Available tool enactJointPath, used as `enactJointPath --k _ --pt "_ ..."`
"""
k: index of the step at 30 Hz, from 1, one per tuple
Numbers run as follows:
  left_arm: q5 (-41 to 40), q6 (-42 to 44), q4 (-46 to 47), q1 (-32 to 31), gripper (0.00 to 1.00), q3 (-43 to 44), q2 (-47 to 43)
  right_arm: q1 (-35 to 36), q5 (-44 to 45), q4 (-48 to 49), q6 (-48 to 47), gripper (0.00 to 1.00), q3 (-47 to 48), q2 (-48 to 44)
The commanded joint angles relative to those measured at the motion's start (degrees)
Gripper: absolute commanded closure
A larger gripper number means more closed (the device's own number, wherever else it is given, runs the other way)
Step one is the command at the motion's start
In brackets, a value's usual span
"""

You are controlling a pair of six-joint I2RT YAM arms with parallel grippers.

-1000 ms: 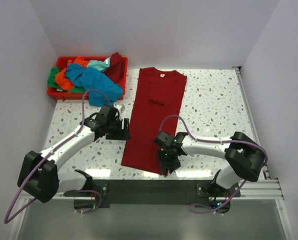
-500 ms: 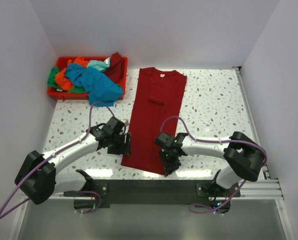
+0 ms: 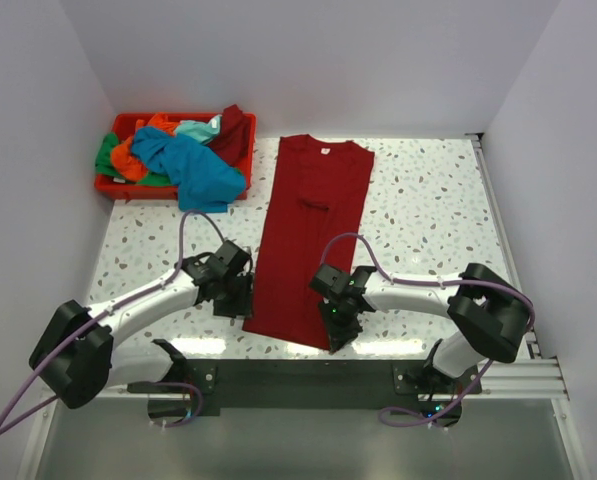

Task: Fold and stack the t-shirts
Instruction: Fold the tshirt

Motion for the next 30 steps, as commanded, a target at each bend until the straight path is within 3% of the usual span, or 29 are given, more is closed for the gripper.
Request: enactJointPath --k 1,13,19,22,30 --pt "0.3 -0.6 1.7 -0.4 0.5 -1.0 1.4 0.4 -1.3 0.9 0.6 0.77 -0.6 1.0" --pt "4.4 -0.3 6.2 -0.5 0.65 -3.3 4.2 0.4 -0.4 -0.7 0.5 0.77 0.1 0.9" --pt "6.4 0.2 7.5 -0.6 0.87 -3.8 5.1 0.4 -0.4 -1.1 0.6 0.78 0.3 0.4" --pt "7.5 0.6 7.8 -0.5 1.0 -3.7 5.3 0.4 -0.2 -2.4 1.0 0.86 0.9 -0.8" --pt "5.3 0.2 4.9 -0.6 1.0 1.3 3.4 0.4 1.7 -8.8 1.3 1.0 6.1 -3.3"
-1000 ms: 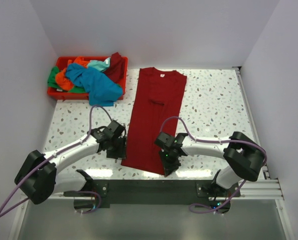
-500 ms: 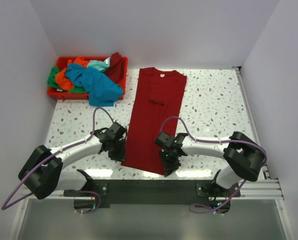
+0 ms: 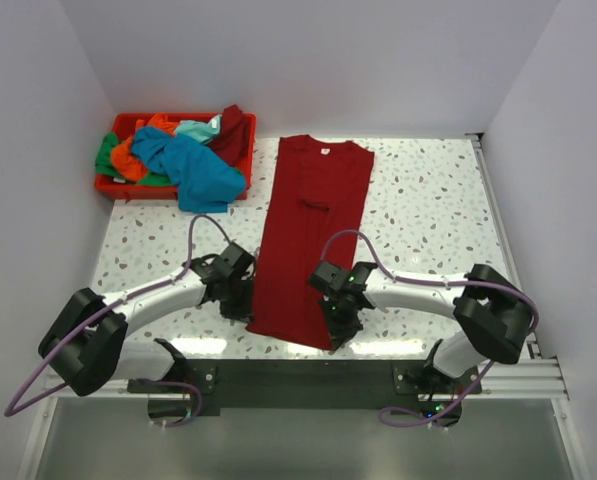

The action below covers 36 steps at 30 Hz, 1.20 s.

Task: Fold and stack the t-shirts
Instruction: Fold the tshirt

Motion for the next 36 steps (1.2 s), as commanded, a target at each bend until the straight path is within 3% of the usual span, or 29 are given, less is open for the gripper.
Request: enactJointPath --k 1,9,19,36 --pt "-0.9 -0.1 -1.1 -0.2 1.0 4.2 -1.5 0.2 2.1 -5.1 0.8 1.0 4.5 -2.6" --pt "-3.8 0.3 -3.3 -0.1 1.0 11.4 -1.6 -1.4 7.3 -10.7 0.9 1.0 10.9 -3.8" --pt "-5.0 1.7 1.9 3.5 1.0 15.9 2.3 -9.9 9.6 -9.5 -2.0 1.0 13.7 -2.8" --pt "1.2 10.1 10.2 13.8 1.0 33.3 19.8 -23.0 13.8 -8.7 -12.6 1.0 32.2 12.5"
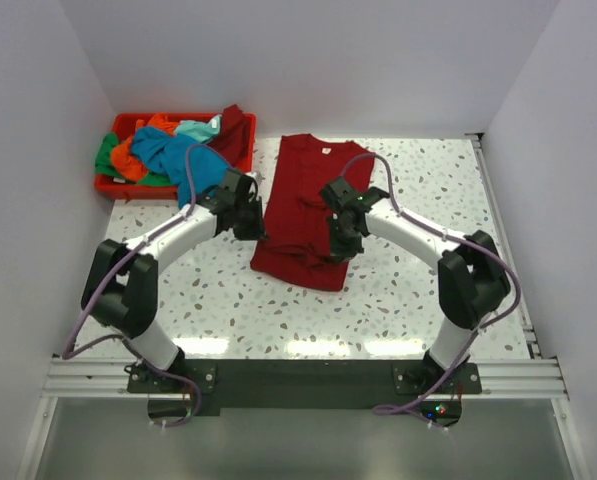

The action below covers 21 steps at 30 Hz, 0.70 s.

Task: Fold and stack the t-shirts
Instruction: Fold the tshirt

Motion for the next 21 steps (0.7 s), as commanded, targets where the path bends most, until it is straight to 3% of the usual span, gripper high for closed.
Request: enactJointPath --k 1,13,21 --pt "2.0 3.7 4.0 1.5 1.0 7.5 4.5 -2.9 2.0 0.2 -4.0 1.0 5.9 4.3" --pt "4.7 5.9 3.9 4.7 1.0 23.1 17.6 -10.9 1.4 -1.6 -8.4 1.0 18.1 13.2" --pt "6.6 6.7 4.0 6.3 1.0 27.3 23.7 -13.5 1.4 -2.5 -9.6 1.0 23.0 18.6"
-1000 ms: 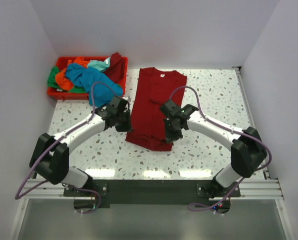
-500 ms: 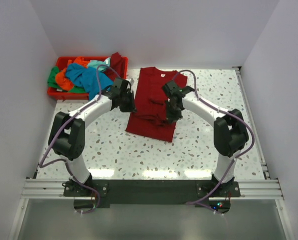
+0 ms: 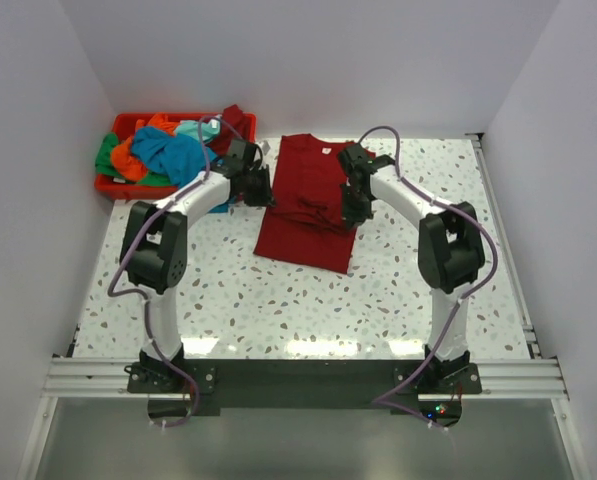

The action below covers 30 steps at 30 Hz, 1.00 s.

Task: Fold and stack the t-shirts
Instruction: Fold the tshirt

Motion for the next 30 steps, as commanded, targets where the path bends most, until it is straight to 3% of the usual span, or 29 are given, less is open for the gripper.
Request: enactJointPath --k 1,11,12,13,15,18,24,30 --pt "2.1 1.7 2.1 1.2 1.0 3.6 2.6 -0.9 0.0 -1.3 -1.4 1.0 3.2 1.4" --pt "2.8 1.4 3.8 2.3 1.0 5.5 5.2 -2.0 0.6 -3.6 -1.4 1.0 9.2 5.6" --pt "2.9 1.1 3.7 2.4 0.91 5.6 5.3 -2.2 0.7 -4.0 -1.1 1.0 9.7 5.7" --pt "2.8 0.9 3.6 2.5 0.64 6.2 5.1 -2.4 0.7 -4.3 -1.0 0.88 10.8 5.9" --pt "2.1 0.2 4.0 2.5 0.38 7.0 3.9 -2.4 0.8 -4.5 -0.9 0.6 12.0 5.5" --pt "0.5 0.2 5.0 2.5 0.26 7.5 1.9 -2.4 1.2 -5.0 -1.0 0.49 14.7 4.2" --pt "1.0 1.7 6.5 2.3 0.24 2.8 -4.8 -2.3 -0.4 -4.2 -1.7 0.43 14.2 0.2" --pt "0.3 4.5 6.5 2.0 0.27 -7.6 -9.0 -2.4 -3.7 -1.3 -0.4 0.43 2.1 -5.0"
